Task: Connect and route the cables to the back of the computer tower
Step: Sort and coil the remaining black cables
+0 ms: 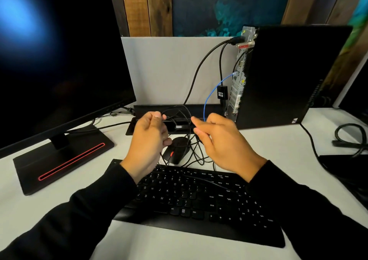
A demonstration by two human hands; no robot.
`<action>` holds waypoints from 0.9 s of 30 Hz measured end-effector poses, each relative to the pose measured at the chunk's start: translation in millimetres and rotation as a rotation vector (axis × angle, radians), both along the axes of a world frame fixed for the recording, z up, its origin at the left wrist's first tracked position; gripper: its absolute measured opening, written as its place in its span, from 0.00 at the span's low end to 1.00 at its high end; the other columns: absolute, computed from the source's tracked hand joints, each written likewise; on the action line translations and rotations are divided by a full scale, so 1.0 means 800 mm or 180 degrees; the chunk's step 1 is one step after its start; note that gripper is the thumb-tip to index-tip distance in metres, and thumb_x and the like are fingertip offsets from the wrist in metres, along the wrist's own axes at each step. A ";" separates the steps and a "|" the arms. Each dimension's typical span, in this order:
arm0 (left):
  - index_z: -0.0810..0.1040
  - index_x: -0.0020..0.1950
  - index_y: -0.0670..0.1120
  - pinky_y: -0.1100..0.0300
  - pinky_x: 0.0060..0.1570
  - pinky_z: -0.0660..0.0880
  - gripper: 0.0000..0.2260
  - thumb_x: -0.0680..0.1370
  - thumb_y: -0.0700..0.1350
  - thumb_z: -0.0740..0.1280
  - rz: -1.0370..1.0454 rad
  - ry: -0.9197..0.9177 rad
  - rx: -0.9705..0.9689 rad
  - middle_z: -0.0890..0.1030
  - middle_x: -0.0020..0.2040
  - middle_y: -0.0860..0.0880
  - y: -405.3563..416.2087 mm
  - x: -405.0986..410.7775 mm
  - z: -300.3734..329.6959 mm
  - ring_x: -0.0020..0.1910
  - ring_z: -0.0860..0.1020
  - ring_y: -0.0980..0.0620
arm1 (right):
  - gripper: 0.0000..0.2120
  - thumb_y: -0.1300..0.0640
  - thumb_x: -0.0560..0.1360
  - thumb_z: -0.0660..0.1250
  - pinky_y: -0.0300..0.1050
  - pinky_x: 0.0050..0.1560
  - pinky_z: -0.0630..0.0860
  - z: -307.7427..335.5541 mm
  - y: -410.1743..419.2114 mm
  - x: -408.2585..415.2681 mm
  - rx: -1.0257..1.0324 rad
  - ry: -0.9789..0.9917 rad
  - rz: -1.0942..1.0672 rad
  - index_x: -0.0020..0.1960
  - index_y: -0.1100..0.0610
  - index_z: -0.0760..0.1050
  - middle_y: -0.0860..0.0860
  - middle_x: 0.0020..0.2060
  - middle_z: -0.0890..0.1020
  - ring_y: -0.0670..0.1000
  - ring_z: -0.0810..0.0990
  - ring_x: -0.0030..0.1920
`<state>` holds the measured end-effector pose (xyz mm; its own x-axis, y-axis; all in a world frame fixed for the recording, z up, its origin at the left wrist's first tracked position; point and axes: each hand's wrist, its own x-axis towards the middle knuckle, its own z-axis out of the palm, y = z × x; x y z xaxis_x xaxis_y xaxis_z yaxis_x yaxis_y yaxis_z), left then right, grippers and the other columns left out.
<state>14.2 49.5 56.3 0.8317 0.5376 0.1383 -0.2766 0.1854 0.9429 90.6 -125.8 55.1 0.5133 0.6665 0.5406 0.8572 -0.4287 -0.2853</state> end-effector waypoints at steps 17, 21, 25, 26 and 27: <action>0.69 0.52 0.42 0.48 0.49 0.81 0.10 0.88 0.44 0.53 -0.0814 -0.0053 -0.0399 0.82 0.35 0.42 -0.029 -0.012 0.010 0.52 0.84 0.43 | 0.13 0.44 0.73 0.71 0.54 0.62 0.72 -0.017 0.021 -0.028 -0.0697 0.0517 0.0267 0.53 0.50 0.79 0.49 0.56 0.74 0.54 0.69 0.58; 0.71 0.53 0.42 0.43 0.48 0.80 0.10 0.87 0.45 0.55 -0.0742 0.0309 -0.0425 0.80 0.35 0.44 -0.014 -0.013 0.008 0.47 0.84 0.43 | 0.04 0.55 0.75 0.74 0.47 0.51 0.72 -0.026 0.019 -0.017 0.0023 0.1018 0.0486 0.46 0.54 0.80 0.49 0.45 0.72 0.52 0.72 0.50; 0.73 0.51 0.43 0.50 0.36 0.80 0.09 0.86 0.45 0.58 -0.0789 0.0640 -0.0604 0.79 0.33 0.47 -0.009 -0.012 0.008 0.35 0.81 0.49 | 0.16 0.56 0.76 0.74 0.37 0.44 0.67 -0.021 0.013 -0.016 0.0345 0.1347 0.0695 0.39 0.39 0.73 0.45 0.41 0.69 0.44 0.71 0.43; 0.74 0.51 0.43 0.51 0.33 0.80 0.09 0.87 0.45 0.58 -0.0810 0.0705 -0.0574 0.79 0.33 0.47 -0.007 -0.013 0.008 0.34 0.80 0.49 | 0.15 0.56 0.76 0.74 0.36 0.44 0.66 -0.022 0.012 -0.014 0.0315 0.1309 0.0712 0.39 0.40 0.72 0.45 0.41 0.69 0.44 0.70 0.43; 0.74 0.52 0.43 0.55 0.28 0.78 0.09 0.87 0.45 0.58 -0.0809 0.0772 -0.0455 0.79 0.34 0.47 -0.003 -0.013 0.009 0.35 0.80 0.48 | 0.12 0.55 0.76 0.74 0.36 0.44 0.66 -0.024 0.010 -0.012 0.0253 0.1276 0.0711 0.40 0.42 0.73 0.45 0.41 0.69 0.44 0.70 0.43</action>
